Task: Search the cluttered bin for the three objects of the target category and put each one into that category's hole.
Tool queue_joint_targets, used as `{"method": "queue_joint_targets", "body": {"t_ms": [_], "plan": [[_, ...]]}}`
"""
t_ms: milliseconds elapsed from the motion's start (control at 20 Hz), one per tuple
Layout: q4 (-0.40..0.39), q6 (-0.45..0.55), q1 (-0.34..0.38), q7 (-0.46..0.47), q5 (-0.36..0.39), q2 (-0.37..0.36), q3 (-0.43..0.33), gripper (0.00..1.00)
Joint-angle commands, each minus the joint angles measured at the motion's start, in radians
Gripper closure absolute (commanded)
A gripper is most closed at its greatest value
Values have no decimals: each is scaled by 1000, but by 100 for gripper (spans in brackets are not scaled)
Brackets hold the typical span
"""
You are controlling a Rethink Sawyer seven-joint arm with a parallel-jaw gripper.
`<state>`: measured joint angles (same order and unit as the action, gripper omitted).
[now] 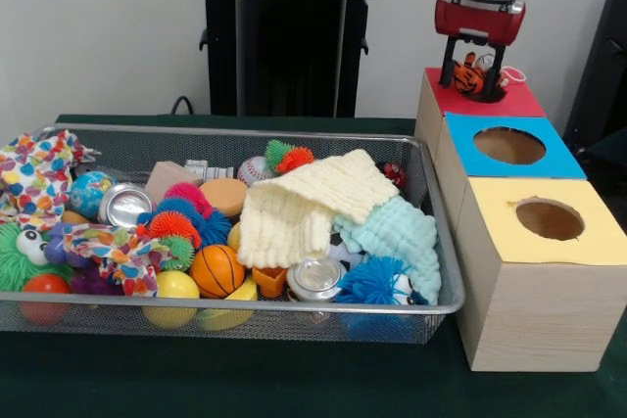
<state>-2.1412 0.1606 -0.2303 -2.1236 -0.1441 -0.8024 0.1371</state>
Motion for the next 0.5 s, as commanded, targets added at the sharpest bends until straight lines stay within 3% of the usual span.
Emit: {"method": "queue_joint_targets", "body": {"t_ms": [50, 500], "plan": [[36, -40, 1, -210, -61, 51, 2, 0], [35, -34, 10, -193, -69, 42, -3, 0]]}}
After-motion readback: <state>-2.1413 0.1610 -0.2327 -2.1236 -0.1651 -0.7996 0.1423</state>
